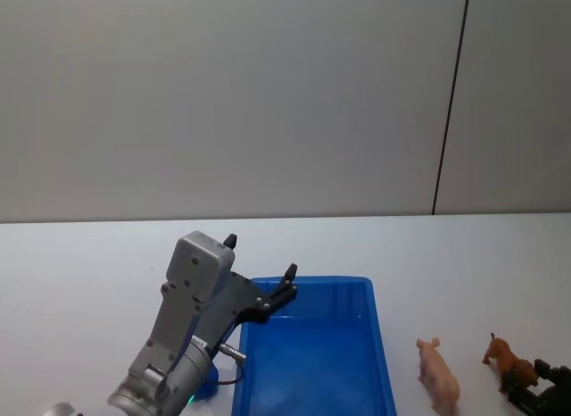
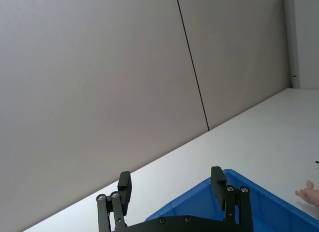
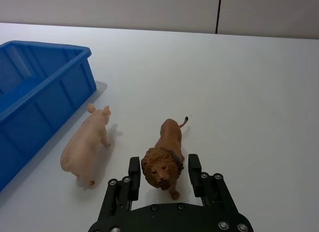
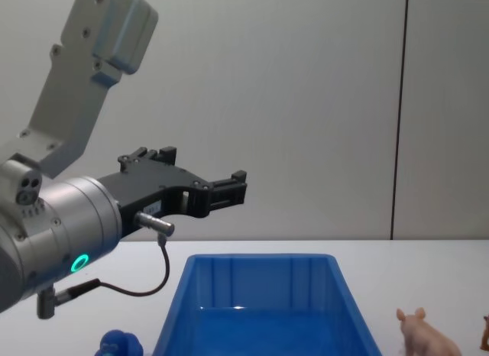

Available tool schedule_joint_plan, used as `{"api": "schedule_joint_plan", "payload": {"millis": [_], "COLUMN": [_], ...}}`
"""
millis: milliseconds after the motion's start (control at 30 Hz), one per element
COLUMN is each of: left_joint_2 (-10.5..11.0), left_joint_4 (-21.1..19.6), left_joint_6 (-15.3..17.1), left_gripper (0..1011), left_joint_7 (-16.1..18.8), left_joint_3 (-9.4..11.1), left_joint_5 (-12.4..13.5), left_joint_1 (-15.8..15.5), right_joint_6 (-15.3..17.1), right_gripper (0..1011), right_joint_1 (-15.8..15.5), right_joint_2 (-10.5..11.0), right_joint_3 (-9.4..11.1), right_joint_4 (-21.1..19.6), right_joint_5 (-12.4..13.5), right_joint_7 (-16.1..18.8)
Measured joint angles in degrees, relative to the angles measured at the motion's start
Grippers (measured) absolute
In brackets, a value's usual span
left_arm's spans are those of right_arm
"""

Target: Pick up the two dolls from the table and place them into the box.

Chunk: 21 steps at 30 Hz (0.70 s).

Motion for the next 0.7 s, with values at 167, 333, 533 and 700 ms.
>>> {"api": "schedule_joint_plan", "payload": {"millis": [167, 333, 533, 700], "left_joint_2": [0.0, 0.0, 0.0, 0.0], "left_joint_4": [0.0, 0.0, 0.0, 0.0], "left_joint_6": [0.0, 0.0, 0.0, 0.0], "left_gripper": [1003, 1003, 1003, 1003], "left_joint_7": [0.0, 0.0, 0.0, 0.0], "left_joint_3": [0.0, 0.0, 0.0, 0.0], "left_joint_5": [0.0, 0.0, 0.0, 0.0], "left_joint_1": [0.0, 0.0, 0.0, 0.0], "right_joint_6": [0.1, -0.6, -2.4, -3.5], "right_gripper": [477, 436, 437, 437], "right_joint_1": [0.5, 0.8, 1.1, 1.7], "right_joint_2": [-0.2, -0.3, -0.4, -0.5], "right_joint_3": [-0.1, -0.2, -0.2, -0.2], "right_joint_4": [0.8, 1.0, 0.1, -1.2], "right_joint_5": [0.2, 0.2, -0.2, -0.6], "right_joint_7": [0.4, 0.5, 1.0, 1.9]}}
